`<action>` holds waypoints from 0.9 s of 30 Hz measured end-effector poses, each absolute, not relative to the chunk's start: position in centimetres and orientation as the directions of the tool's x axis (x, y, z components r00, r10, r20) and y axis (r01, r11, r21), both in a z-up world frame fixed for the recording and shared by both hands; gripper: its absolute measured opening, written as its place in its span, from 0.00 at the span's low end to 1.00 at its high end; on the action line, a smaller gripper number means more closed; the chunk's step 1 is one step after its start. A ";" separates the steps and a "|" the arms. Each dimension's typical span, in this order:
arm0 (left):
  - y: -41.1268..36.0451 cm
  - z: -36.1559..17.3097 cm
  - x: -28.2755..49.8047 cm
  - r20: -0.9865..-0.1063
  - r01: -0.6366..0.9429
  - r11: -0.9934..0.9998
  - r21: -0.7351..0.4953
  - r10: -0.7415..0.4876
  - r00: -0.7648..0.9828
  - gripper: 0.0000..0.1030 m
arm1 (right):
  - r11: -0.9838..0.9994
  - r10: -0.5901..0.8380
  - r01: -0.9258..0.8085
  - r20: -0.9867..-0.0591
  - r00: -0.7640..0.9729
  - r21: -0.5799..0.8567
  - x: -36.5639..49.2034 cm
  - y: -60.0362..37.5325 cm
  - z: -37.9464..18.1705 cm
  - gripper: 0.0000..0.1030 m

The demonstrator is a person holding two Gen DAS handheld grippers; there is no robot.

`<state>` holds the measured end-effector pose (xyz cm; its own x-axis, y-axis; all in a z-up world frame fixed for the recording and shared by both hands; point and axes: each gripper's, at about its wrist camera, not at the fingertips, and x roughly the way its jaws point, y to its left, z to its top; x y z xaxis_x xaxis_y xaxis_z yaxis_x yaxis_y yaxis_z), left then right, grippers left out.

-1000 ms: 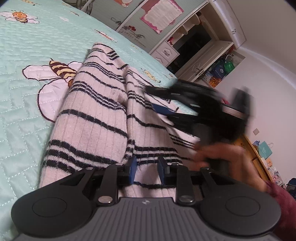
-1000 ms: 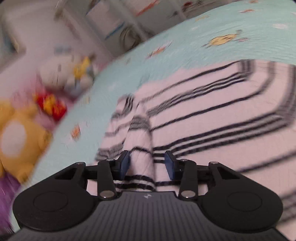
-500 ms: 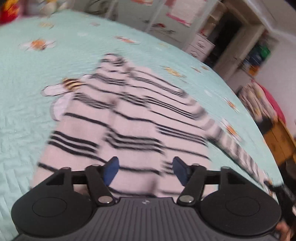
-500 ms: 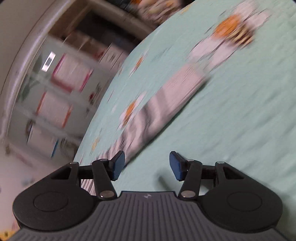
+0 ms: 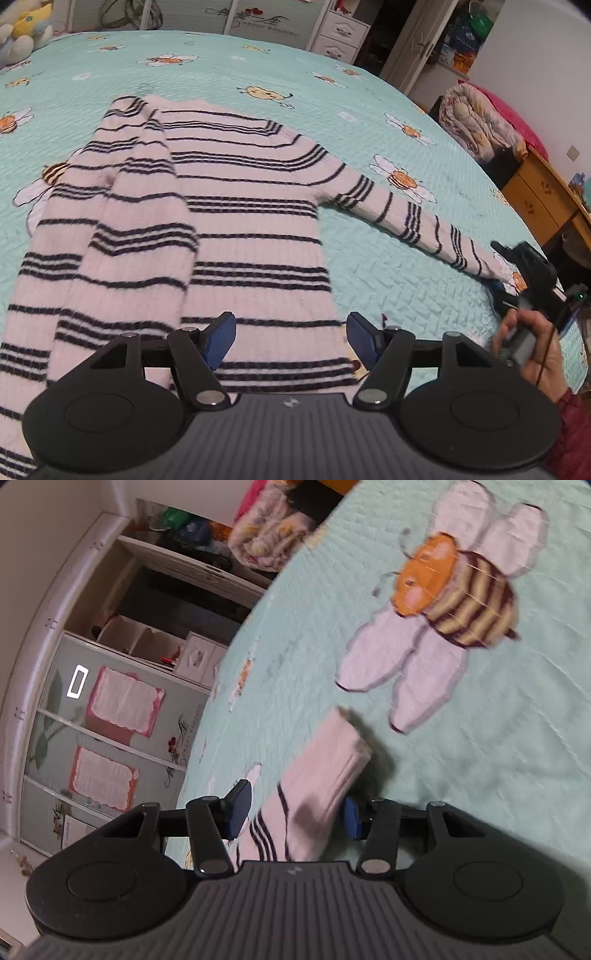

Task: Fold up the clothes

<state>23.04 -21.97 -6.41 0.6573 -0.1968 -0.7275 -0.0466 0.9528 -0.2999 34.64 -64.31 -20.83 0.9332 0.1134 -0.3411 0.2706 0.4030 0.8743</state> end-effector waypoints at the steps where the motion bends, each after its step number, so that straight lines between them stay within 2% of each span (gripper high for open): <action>1: -22.4 -6.2 23.3 -0.729 -0.038 0.954 -0.296 -0.200 0.655 0.67 | 0.424 0.118 0.255 -0.332 0.936 0.869 35.1 -64.2 -20.9 0.48; 4: -23.8 -5.1 24.4 -0.720 0.006 0.953 -0.302 -0.232 0.654 0.67 | 0.472 0.127 0.203 -0.294 0.948 0.858 35.2 -64.3 -21.4 0.28; 5: -24.3 -4.8 25.0 -0.715 0.025 0.948 -0.317 -0.256 0.651 0.67 | 0.494 0.131 0.175 -0.272 0.953 0.852 35.0 -64.2 -21.6 0.15; 6: -24.9 -4.5 25.6 -0.710 0.044 0.941 -0.336 -0.284 0.645 0.67 | 0.532 0.124 0.156 -0.258 0.958 0.832 34.8 -63.9 -21.4 0.11; 8: -26.0 -4.1 26.9 -0.701 0.079 0.924 -0.373 -0.337 0.629 0.67 | 0.633 0.124 0.083 -0.207 0.970 0.769 34.4 -62.4 -20.0 0.10; 12: -29.0 -2.7 29.7 -0.670 0.140 0.913 -0.383 -0.379 0.638 0.67 | 0.891 0.168 -0.089 -0.142 0.976 0.445 33.8 -56.7 -16.6 0.07; 15: -31.3 -1.7 31.8 -0.644 0.185 0.912 -0.367 -0.392 0.657 0.68 | 0.954 0.206 -0.172 -0.122 0.971 0.244 33.4 -53.4 -15.4 0.07; 18: -33.2 -1.7 33.9 -0.636 0.211 0.901 -0.380 -0.420 0.647 0.70 | 0.963 0.214 -0.190 -0.113 0.970 0.189 33.1 -53.1 -15.0 0.07; 22: -34.5 -2.6 36.3 -0.597 0.205 0.821 -0.532 -0.536 0.597 0.70 | 0.968 0.219 -0.200 -0.118 0.969 0.154 33.4 -53.0 -14.4 0.07; 27: -36.0 -3.0 37.7 -0.583 0.183 0.788 -0.587 -0.569 0.581 0.71 | 0.976 0.213 -0.216 -0.103 0.972 -0.014 33.4 -50.0 -14.0 0.07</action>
